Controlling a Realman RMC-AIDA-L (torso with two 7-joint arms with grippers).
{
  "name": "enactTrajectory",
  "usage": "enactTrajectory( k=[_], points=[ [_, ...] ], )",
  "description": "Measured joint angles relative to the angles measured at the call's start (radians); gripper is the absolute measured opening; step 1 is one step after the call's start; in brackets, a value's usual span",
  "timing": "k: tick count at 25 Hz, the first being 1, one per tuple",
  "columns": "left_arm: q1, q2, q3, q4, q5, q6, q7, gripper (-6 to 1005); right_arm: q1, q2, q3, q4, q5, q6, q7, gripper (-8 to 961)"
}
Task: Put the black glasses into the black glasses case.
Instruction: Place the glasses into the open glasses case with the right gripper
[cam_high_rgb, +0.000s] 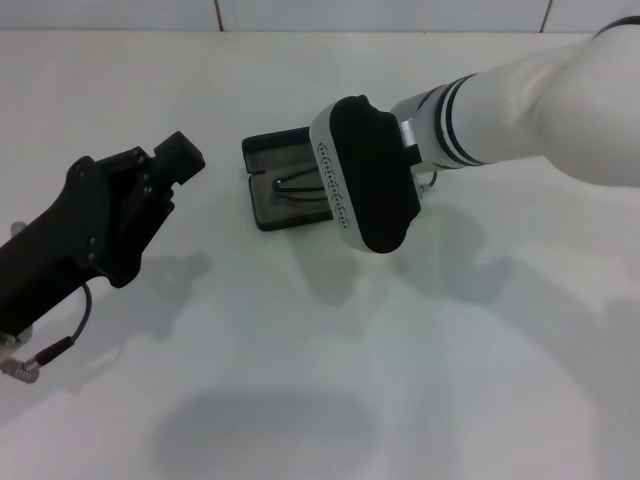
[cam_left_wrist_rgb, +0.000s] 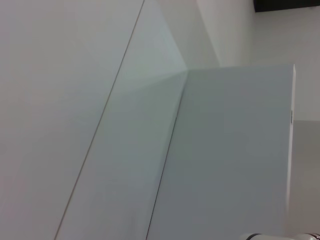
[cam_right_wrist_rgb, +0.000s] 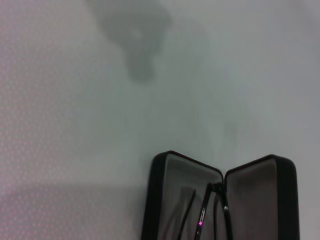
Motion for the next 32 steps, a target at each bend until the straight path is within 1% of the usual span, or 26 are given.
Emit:
enactTrajectory(
  k=[2,11,12,14,22,25,32],
  points=[
    [0.001,0.000,0.000,0.000,0.001,0.000,0.000,32,-0.003,0.000,0.000,-0.006,0.000,0.001,0.000,233],
    [0.004,0.001,-0.001,0.000,0.016,0.002,0.002,32,-0.025,0.000,0.000,-0.076,-0.022,-0.030,-0.001,249],
    [0.004,0.000,-0.001,0.000,0.019,0.002,0.003,32,-0.043,0.000,0.000,-0.102,-0.055,-0.044,0.000,251],
    [0.004,0.000,-0.002,0.000,0.024,0.002,0.007,32,-0.053,0.000,0.000,-0.110,-0.073,-0.048,0.002,255],
    [0.004,-0.001,-0.002,0.000,0.026,0.005,0.012,32,-0.122,0.000,0.013,-0.183,-0.103,-0.054,0.001,270],
    [0.003,0.000,-0.001,0.000,0.026,0.006,0.011,33,-0.133,0.000,0.021,-0.181,-0.102,-0.055,0.003,275],
    [-0.001,-0.001,0.000,0.000,0.033,0.006,0.006,33,-0.131,0.000,0.057,-0.141,-0.071,-0.056,0.005,288]
  ],
)
